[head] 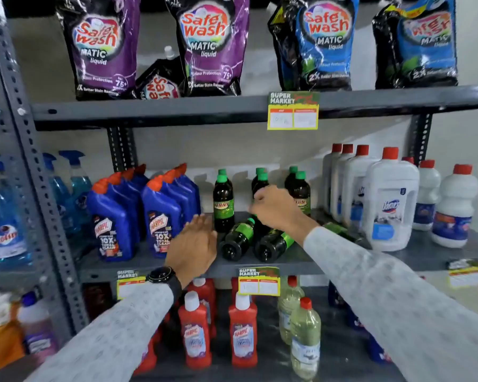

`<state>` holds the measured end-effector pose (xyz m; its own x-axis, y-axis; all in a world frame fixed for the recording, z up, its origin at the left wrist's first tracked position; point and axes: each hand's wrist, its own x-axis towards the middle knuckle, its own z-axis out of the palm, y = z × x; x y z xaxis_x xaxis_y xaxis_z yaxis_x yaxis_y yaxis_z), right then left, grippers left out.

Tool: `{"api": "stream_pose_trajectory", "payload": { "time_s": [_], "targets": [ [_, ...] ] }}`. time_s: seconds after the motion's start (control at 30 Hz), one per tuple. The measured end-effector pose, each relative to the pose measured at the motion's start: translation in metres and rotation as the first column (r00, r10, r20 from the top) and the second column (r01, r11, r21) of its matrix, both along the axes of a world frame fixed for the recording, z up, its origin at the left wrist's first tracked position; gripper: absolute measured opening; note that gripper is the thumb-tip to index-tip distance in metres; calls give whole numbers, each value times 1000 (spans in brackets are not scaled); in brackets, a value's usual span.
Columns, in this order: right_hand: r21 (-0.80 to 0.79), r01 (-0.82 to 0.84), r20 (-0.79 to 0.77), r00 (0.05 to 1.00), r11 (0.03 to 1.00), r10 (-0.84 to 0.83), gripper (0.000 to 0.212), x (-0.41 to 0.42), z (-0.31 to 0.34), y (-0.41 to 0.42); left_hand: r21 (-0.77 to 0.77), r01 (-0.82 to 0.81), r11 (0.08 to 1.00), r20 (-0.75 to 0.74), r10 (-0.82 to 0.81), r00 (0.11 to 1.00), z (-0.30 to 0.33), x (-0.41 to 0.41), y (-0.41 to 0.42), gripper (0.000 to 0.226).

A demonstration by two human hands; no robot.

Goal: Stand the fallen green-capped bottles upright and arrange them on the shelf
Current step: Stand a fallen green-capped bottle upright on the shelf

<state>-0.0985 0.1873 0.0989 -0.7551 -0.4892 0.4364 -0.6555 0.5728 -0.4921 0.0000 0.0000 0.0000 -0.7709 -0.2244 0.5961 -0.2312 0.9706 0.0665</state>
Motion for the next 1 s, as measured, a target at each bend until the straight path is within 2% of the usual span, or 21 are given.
{"api": "stream_pose_trajectory", "payload": {
  "time_s": [0.07, 0.13, 0.2, 0.33, 0.4, 0.67, 0.77, 0.93, 1.0],
  "targets": [
    [54, -12, 209, 978, 998, 0, 20, -1, -8, -16, 51, -24, 998, 71, 20, 997, -18, 2, 1, 66],
    [92, -29, 295, 956, 995, 0, 24, -3, -13, -32, 54, -33, 998, 155, 24, 988, -39, 5, -1, 72],
    [102, -38, 328, 945, 994, 3, 27, -1, -15, -46, 76, -17, 997, 133, 7, 991, -53, 10, -7, 68],
    [225, -41, 329, 944, 974, -36, 63, 0, -22, -69, 41, -2, 999, 114, -3, 993, -76, 20, -18, 66],
    [253, -37, 343, 938, 967, -54, 69, -5, -24, -76, 6, 5, 1000, 138, -5, 990, -79, 21, -19, 67],
    [291, -59, 519, 848, 955, -106, 49, -28, -33, -90, 8, 28, 1000, 93, -28, 995, -85, 14, -25, 70],
    [239, -15, 622, 770, 971, -142, 50, -27, -35, -101, 35, 22, 999, 63, -25, 998, -89, 14, -31, 64],
    [163, -4, 688, 717, 987, -111, 50, -29, -45, -103, 21, -2, 1000, 71, 1, 997, -93, 18, -38, 64],
    [115, 4, 686, 723, 993, -83, 49, -28, -41, -96, 21, 1, 1000, 78, -3, 997, -96, 18, -36, 65]
  ]
}}
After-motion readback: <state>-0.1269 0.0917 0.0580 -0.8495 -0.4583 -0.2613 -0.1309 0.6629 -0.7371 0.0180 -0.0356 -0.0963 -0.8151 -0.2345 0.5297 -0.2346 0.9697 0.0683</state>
